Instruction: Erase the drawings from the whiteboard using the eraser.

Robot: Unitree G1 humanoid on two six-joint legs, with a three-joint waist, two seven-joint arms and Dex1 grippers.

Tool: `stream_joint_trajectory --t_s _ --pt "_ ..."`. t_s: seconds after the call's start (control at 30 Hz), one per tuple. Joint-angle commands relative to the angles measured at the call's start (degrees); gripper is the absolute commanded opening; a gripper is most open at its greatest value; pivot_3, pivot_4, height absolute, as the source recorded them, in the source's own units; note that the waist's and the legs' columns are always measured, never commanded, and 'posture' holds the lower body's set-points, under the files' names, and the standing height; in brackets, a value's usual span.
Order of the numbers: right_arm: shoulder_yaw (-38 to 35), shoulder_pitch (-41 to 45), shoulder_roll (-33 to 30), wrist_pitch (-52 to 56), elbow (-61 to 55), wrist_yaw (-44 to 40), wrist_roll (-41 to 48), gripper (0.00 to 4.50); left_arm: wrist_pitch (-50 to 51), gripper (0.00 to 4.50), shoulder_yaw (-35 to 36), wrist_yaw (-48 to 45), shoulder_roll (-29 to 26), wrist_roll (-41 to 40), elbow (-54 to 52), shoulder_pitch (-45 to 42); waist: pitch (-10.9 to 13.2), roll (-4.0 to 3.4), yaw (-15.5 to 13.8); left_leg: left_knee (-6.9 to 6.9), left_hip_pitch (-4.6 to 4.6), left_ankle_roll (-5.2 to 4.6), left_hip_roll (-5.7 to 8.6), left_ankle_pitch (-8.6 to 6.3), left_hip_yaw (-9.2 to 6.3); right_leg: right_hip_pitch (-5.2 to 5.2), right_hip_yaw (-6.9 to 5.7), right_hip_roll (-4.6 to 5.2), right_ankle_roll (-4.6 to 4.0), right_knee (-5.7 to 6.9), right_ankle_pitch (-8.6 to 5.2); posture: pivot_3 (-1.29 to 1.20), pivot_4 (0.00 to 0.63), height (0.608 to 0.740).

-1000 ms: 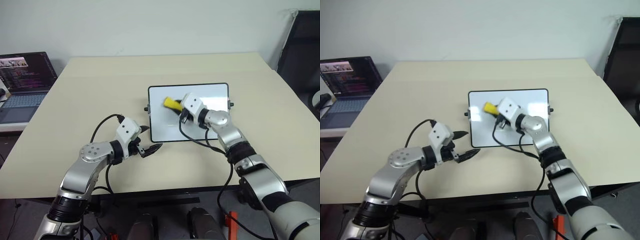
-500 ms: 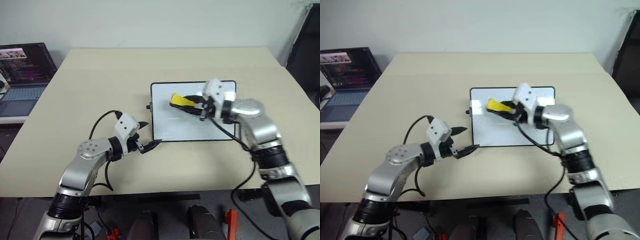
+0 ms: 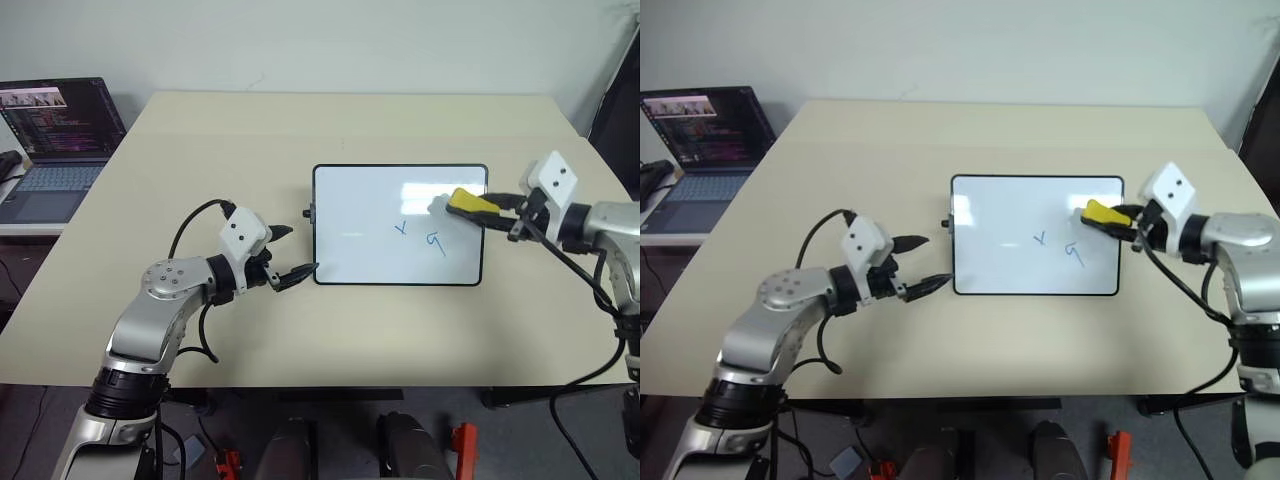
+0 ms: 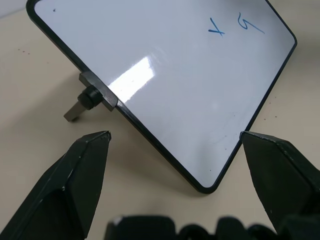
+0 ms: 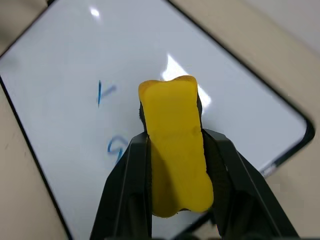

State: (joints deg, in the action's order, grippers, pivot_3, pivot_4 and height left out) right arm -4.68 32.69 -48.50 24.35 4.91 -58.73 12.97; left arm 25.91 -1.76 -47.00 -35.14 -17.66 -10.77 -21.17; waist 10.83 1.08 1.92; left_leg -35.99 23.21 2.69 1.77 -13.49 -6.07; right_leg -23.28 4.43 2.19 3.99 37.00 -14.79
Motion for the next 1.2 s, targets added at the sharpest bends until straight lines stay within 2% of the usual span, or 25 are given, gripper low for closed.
stream_joint_trajectory --t_s 0.03,0.47,0.83,1.03,1.2 --pt "-4.6 -1.3 -3.7 -1.0 -1.7 -0.5 1.4 1.11 -1.3 4.50 1.2 -1.4 -1.1 -0.5 -0.3 -1.5 0.0 0.00 -0.1 -0.02 0.01 0.00 0.00 0.00 0.00 0.00 0.00 0.00 0.00 0.00 0.00 0.00 0.150 0.740" --pt "-6.8 -6.1 -4.7 1.8 -7.4 1.4 4.2 1.11 -1.9 4.50 -0.3 -4.2 -0.7 -0.2 2.2 -4.9 0.0 0.00 -0.1 -0.09 0.01 0.01 0.00 0.01 -0.12 0.08 -0.17 -0.01 0.00 0.05 0.00 0.00 0.150 0.740" --pt "-6.1 -5.7 -3.6 2.5 -8.4 3.0 5.4 1.11 -1.5 4.50 -0.9 -5.2 -0.6 -0.3 2.1 -5.9 0.0 0.00 -0.1 -0.12 0.00 0.01 -0.01 0.01 -0.12 0.09 -0.17 -0.02 0.00 0.09 0.00 0.00 0.150 0.740" --pt "-2.0 -0.9 2.8 1.9 -9.6 4.4 6.4 1.11 -1.7 4.50 -1.2 -5.2 -0.5 0.0 2.4 -5.9 0.0 0.00 0.3 -0.14 -0.05 0.01 -0.04 0.02 -0.11 0.09 -0.16 -0.04 -0.01 0.19 0.01 0.00 0.150 0.740" --pt "3.2 6.0 13.4 -4.8 -5.3 12.2 1.1 1.11 -1.5 4.50 -1.5 -5.0 -0.3 0.0 2.2 -5.5 0.0 0.00 0.5 -0.19 -0.08 0.02 -0.06 0.03 -0.12 0.09 -0.17 -0.07 -0.01 0.27 0.01 0.00 0.150 0.740"
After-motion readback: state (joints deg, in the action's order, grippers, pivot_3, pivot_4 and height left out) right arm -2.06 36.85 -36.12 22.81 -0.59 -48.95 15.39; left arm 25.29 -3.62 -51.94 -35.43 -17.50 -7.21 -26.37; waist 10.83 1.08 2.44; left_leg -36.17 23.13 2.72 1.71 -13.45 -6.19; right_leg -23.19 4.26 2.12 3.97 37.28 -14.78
